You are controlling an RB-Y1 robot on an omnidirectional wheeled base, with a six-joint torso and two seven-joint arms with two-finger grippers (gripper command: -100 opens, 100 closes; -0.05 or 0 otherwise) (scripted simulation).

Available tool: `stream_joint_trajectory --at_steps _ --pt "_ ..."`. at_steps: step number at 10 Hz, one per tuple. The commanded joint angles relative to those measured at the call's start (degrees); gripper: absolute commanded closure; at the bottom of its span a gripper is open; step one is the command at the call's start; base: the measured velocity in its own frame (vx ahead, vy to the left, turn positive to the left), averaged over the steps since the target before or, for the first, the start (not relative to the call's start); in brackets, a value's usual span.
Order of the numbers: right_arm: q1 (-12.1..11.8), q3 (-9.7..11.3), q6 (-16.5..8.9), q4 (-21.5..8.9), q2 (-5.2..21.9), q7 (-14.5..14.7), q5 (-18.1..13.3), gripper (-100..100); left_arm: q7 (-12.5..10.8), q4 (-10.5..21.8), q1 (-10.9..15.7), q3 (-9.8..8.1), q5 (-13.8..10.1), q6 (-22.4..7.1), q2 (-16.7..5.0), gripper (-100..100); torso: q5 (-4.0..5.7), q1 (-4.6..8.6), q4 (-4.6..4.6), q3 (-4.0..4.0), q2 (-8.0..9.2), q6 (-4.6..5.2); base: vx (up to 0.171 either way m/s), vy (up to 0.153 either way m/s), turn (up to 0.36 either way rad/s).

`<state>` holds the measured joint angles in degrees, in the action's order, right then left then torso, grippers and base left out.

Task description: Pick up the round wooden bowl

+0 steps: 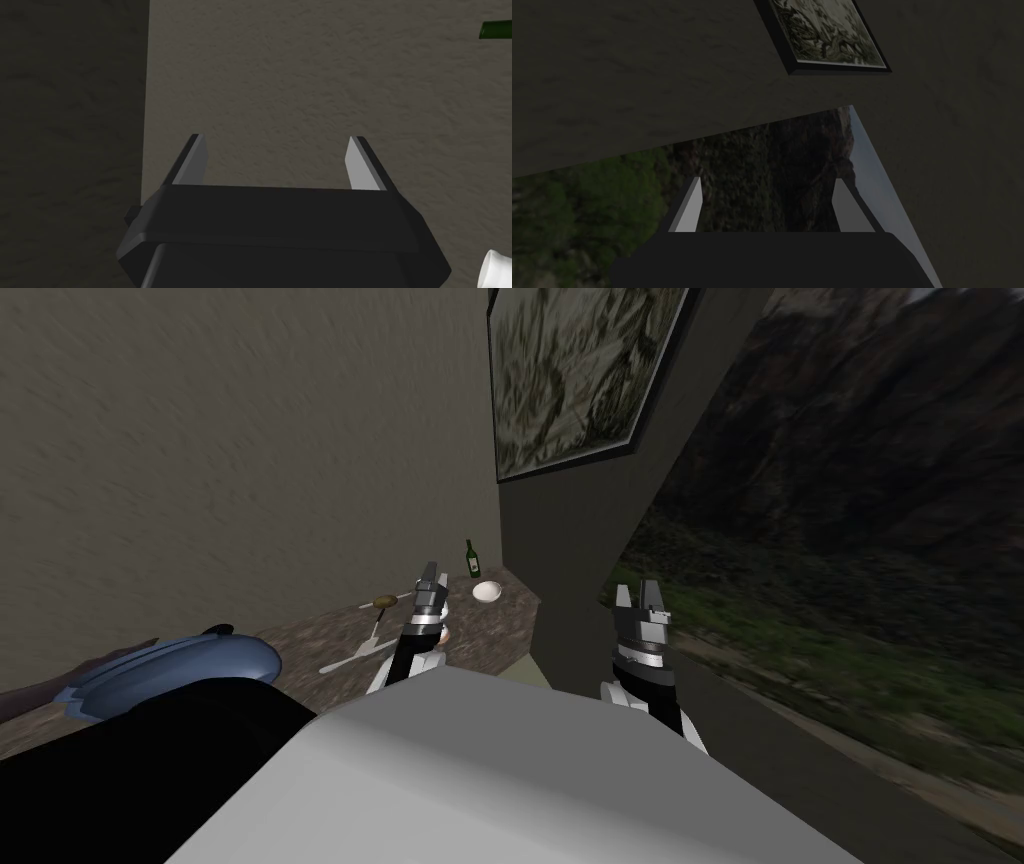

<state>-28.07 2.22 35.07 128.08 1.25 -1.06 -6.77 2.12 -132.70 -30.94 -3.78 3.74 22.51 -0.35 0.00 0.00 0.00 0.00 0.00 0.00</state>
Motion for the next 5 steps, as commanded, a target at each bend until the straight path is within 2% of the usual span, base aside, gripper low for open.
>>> stream_joint_trajectory --at_steps 1,5 --pt "0.0 0.0 0.0 0.0 0.0 0.0 0.0 0 0.0 1.5 2.5 -0.23 -0.3 -1.9 -2.5 -100 0.0 0.0 0.0 0.0 0.0 0.0 -0.012 0.01 -0.067" --pt "0.0 0.0 0.0 0.0 0.0 0.0 0.0 0 -0.3 6.6 9.7 -0.96 -1.4 -8.5 -6.1 -100 -0.03 -0.12 -0.02 0.04 0.08 0.01 -0.032 0.028 -0.092"
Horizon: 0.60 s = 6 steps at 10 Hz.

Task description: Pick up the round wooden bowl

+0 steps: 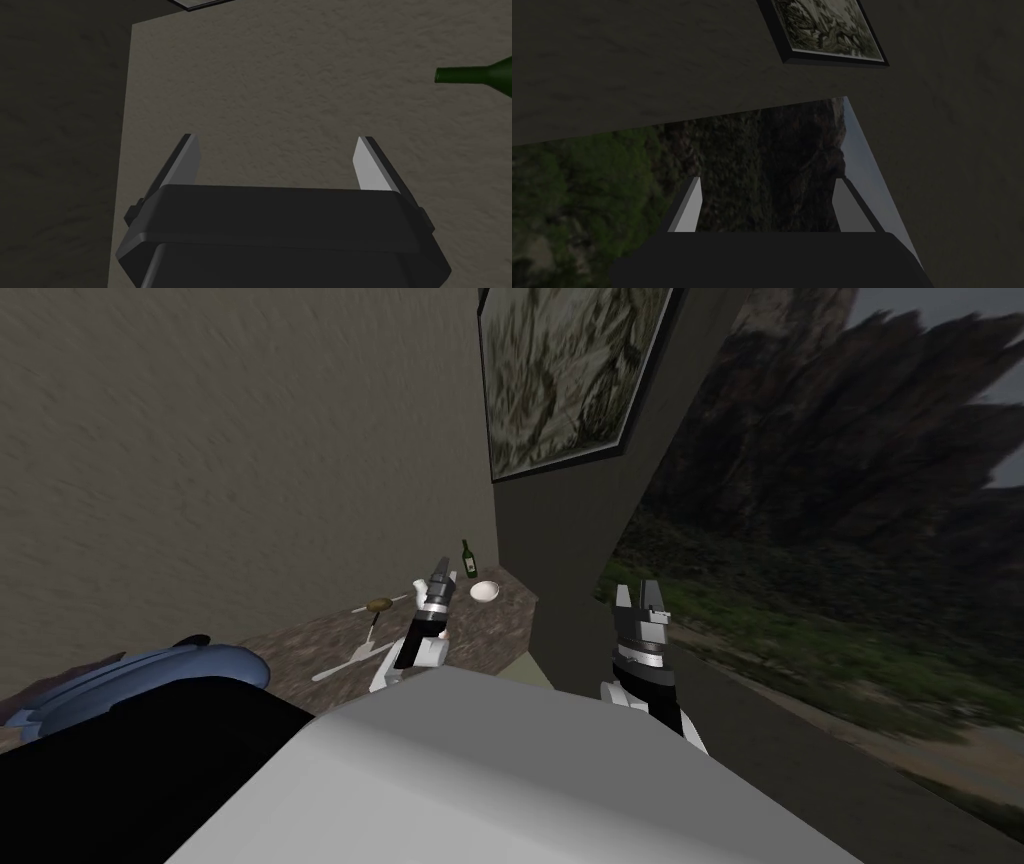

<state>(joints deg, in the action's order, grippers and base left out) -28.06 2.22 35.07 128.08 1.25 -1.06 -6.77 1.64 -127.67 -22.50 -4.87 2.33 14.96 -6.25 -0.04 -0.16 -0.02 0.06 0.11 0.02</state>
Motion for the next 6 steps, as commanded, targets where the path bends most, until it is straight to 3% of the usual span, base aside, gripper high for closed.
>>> stream_joint_trajectory --at_steps 1,4,5,6 --pt "0.0 0.0 0.0 0.0 0.0 0.0 0.0 0 0.2 1.9 2.5 0.13 0.0 -0.9 -0.2 -100 0.0 0.0 0.0 0.0 0.0 0.0 -0.033 0.025 -0.041" --pt "0.0 0.0 0.0 0.0 0.0 0.0 0.0 0 0.0 5.8 7.2 -0.34 -0.8 -5.6 -1.5 -100 0.02 0.09 0.01 -0.02 -0.04 -0.02 -0.026 0.014 -0.058" --pt "0.0 0.0 0.0 0.0 0.0 0.0 0.0 0 0.0 5.9 8.4 -0.34 -0.8 -5.6 -1.5 -100 0.02 0.1 0.01 -0.02 -0.04 -0.01 -0.023 0.013 -0.051" --pt "0.0 0.0 0.0 0.0 0.0 0.0 0.0 0 -0.2 8.1 10.5 -0.58 -1.2 -8.0 -2.0 -100 0.02 0.1 0.01 -0.03 -0.05 -0.02 -0.031 0.018 -0.079"
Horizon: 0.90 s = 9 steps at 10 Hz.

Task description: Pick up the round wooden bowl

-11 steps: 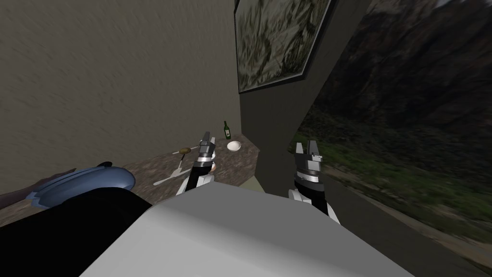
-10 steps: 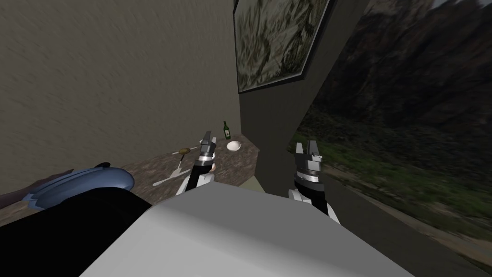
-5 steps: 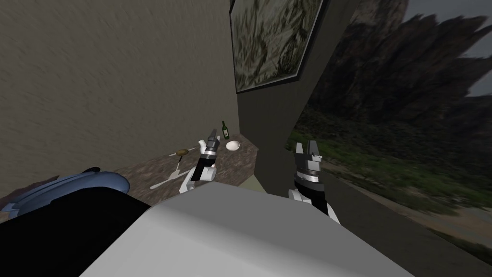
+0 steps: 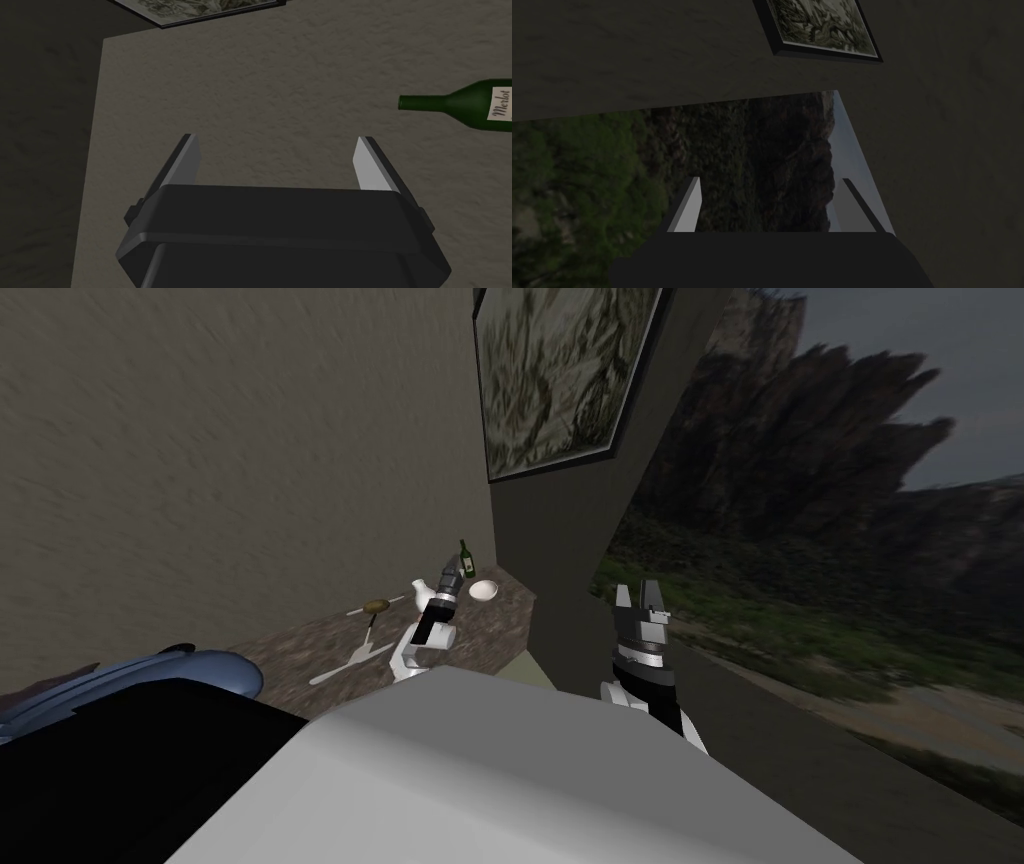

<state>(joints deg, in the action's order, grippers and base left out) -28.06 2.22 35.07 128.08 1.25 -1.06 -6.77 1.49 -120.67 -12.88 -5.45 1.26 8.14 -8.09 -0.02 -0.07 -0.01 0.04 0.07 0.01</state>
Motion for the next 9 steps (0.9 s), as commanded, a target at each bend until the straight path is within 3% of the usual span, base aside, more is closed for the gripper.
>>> stream_joint_trajectory --at_steps 1,2,3,4,5,9 --pt "0.0 0.0 0.0 0.0 0.0 0.0 0.0 0 0.0 1.1 2.1 0.0 -0.2 -1.4 -0.1 -100 0.0 0.0 0.0 0.0 0.0 0.0 -0.025 0.02 -0.042" --pt "0.0 0.0 0.0 0.0 0.0 0.0 0.0 0 -0.2 3.6 4.3 -0.25 -0.6 -4.0 -0.6 -100 0.0 0.0 0.0 0.0 -0.01 -0.02 -0.03 0.019 -0.076" --pt "0.0 0.0 0.0 0.0 0.0 0.0 0.0 0 -0.2 3.6 5.6 -0.25 -0.6 -4.1 -0.6 -100 0.0 0.0 0.0 0.0 0.0 0.0 -0.027 0.017 -0.062" --pt "0.0 0.0 0.0 0.0 0.0 0.0 0.0 0 -0.5 5.7 7.5 -0.49 -1.1 -6.7 -0.9 -100 0.0 0.01 0.0 0.0 0.0 -0.02 -0.04 0.024 -0.09" --pt "0.0 0.0 0.0 0.0 0.0 0.0 0.0 0 -0.5 6.2 9.1 -0.49 -1.1 -7.0 -0.9 -100 -0.01 -0.02 0.0 0.02 0.03 -0.01 -0.032 0.02 -0.045" --pt "0.0 0.0 0.0 0.0 0.0 0.0 0.0 0 -1.0 11.9 16.6 -0.97 -2.1 -13.1 -1.5 -100 -0.01 -0.01 0.0 0.01 0.01 -0.01 -0.031 0.02 -0.067"
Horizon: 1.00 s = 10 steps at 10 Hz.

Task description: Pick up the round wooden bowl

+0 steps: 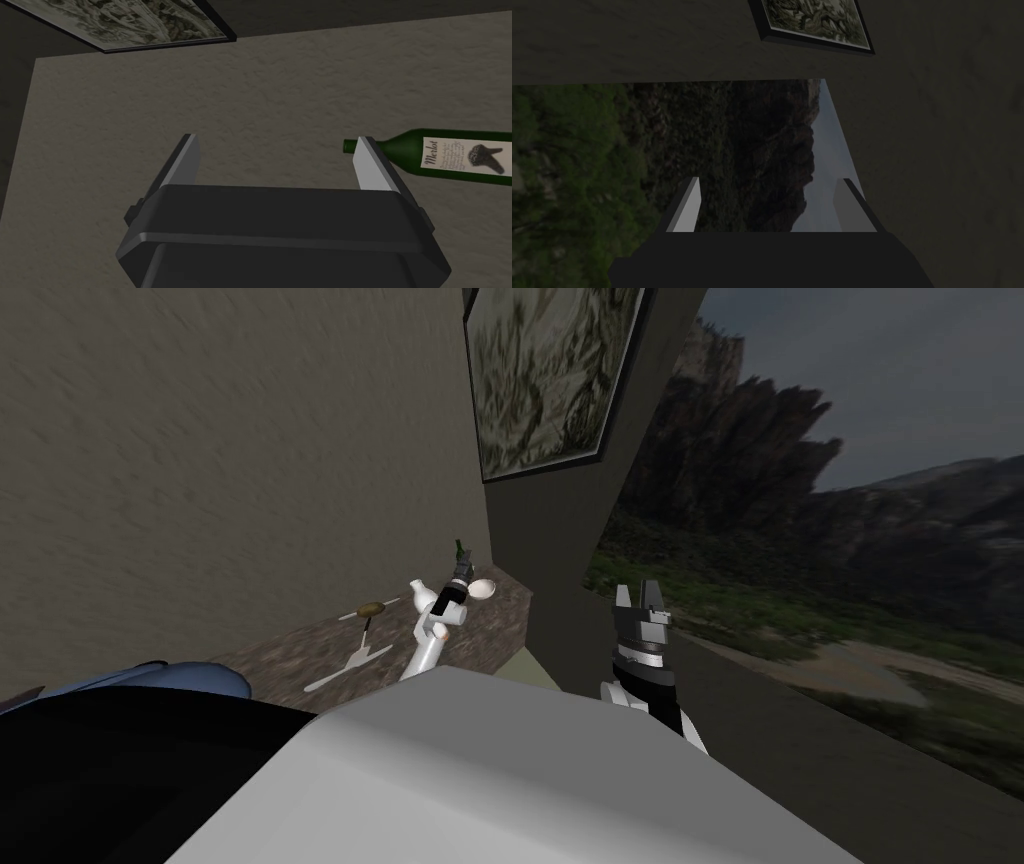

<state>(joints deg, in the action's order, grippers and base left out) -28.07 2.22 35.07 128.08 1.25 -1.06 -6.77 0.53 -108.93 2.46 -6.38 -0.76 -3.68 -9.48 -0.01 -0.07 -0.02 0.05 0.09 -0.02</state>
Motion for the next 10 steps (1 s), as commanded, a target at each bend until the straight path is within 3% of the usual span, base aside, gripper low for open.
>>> stream_joint_trajectory --at_steps 1,3,4,5,8,10 --pt "0.0 0.0 0.0 0.0 0.0 0.0 0.0 0 -0.4 2.9 2.9 -0.26 -0.6 -2.9 -0.3 -100 0.0 0.0 0.0 0.0 0.0 0.0 -0.036 0.016 -0.096" --pt "0.0 0.0 0.0 0.0 0.0 0.0 0.0 0 -0.4 3.2 5.4 -0.26 -0.6 -4.5 -0.3 -100 0.0 0.0 0.0 0.0 0.0 -0.01 -0.022 0.015 -0.017" --pt "0.0 0.0 0.0 0.0 0.0 0.0 0.0 0 -0.8 6.2 7.4 -0.47 -1.2 -6.5 -0.4 -100 0.0 0.02 0.01 -0.03 -0.05 -0.01 -0.024 0.009 -0.074" --pt "0.0 0.0 0.0 0.0 0.0 0.0 0.0 0 -0.8 6.4 8.9 -0.47 -1.2 -7.7 -0.4 -100 0.0 0.04 0.02 -0.03 -0.03 0.01 -0.029 0.015 -0.054" --pt "0.0 0.0 0.0 0.0 0.0 0.0 0.0 0 -1.6 12.3 14.5 -0.82 -2.2 -12.4 -0.6 -100 0.0 0.0 0.0 0.0 0.0 -0.01 -0.037 0.02 -0.064" --pt "0.0 0.0 0.0 0.0 0.0 0.0 0.0 0 -1.6 13.1 17.1 -0.82 -2.2 -14.2 -0.6 -100 0.0 0.03 0.0 0.0 0.0 -0.01 -0.02 0.01 -0.026"
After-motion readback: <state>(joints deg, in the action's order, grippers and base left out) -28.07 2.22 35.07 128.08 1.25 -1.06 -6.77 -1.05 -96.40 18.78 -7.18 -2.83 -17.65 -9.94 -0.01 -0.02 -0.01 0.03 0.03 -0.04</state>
